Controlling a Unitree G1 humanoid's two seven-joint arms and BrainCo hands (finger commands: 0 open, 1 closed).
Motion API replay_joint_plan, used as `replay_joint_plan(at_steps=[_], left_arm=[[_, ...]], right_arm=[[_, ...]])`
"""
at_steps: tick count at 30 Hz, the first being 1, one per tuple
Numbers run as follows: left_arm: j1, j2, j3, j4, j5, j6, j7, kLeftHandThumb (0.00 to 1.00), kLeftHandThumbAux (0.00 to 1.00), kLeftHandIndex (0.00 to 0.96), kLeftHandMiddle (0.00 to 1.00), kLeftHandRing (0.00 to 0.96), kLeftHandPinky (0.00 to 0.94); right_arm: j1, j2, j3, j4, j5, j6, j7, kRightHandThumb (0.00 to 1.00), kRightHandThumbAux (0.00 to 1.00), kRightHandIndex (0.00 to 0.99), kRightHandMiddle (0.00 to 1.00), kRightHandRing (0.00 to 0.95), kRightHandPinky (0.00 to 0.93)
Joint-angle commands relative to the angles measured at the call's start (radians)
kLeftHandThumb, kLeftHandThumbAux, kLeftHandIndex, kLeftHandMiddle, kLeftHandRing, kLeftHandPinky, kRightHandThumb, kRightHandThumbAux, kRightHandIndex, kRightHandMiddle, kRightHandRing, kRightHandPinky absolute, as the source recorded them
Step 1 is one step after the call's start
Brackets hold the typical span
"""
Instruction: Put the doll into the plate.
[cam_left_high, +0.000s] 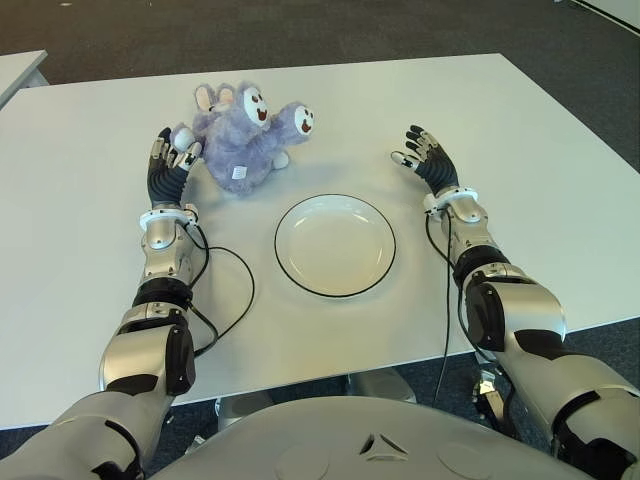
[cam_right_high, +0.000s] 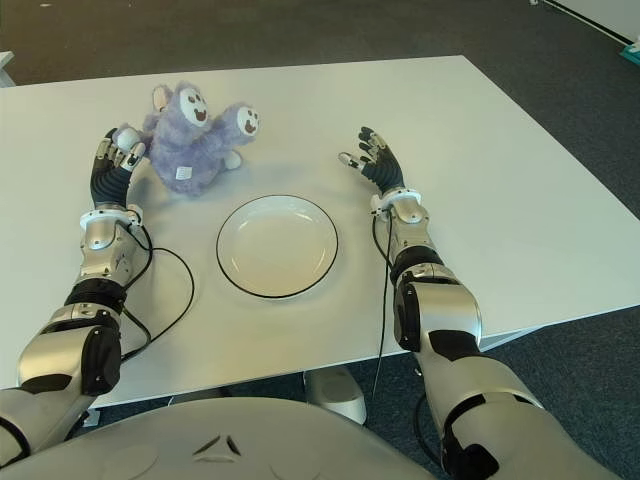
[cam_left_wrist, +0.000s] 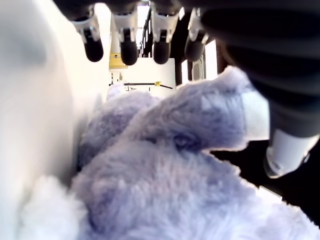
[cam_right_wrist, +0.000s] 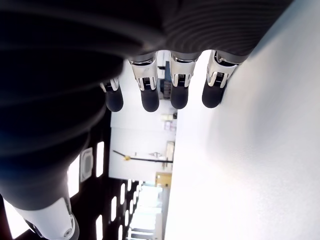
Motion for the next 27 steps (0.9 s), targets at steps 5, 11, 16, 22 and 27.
replay_joint_plan(at_steps=[5,11,16,22,27], left_arm=[[0.125,-0.078,-0.002,0.126,-0.008,-0.014,-0.01,0.168,0.595,0.0,0.073,0.05,0.034],[0.113,-0.076,0.006,0.14,-0.015,-0.012,-0.016,0.197,0.615,0.0,0.081,0.062,0.051],[0.093,-0.075,0.007,0.158,-0.008,-0.02,0.001,0.242,0.635,0.0,0.075,0.062,0.045],[0.078,-0.072,-0.001,0.178,0.01,-0.042,0.028,0.294,0.623,0.0,0.075,0.062,0.038],[0.06,-0.071,-0.023,0.195,0.043,-0.068,0.071,0.342,0.574,0.012,0.082,0.061,0.043]], right_arm=[[0.084,0.042,0.007,0.069,-0.016,0.084,0.015,0.142,0.733,0.014,0.036,0.028,0.044],[0.083,0.042,0.007,0.069,-0.016,0.084,0.013,0.143,0.734,0.015,0.036,0.028,0.04],[0.083,0.041,0.006,0.069,-0.015,0.084,0.015,0.147,0.736,0.015,0.037,0.029,0.042],[0.084,0.04,0.007,0.069,-0.016,0.083,0.015,0.146,0.732,0.015,0.036,0.029,0.045],[0.084,0.04,0.006,0.068,-0.015,0.082,0.015,0.15,0.733,0.015,0.037,0.03,0.049]])
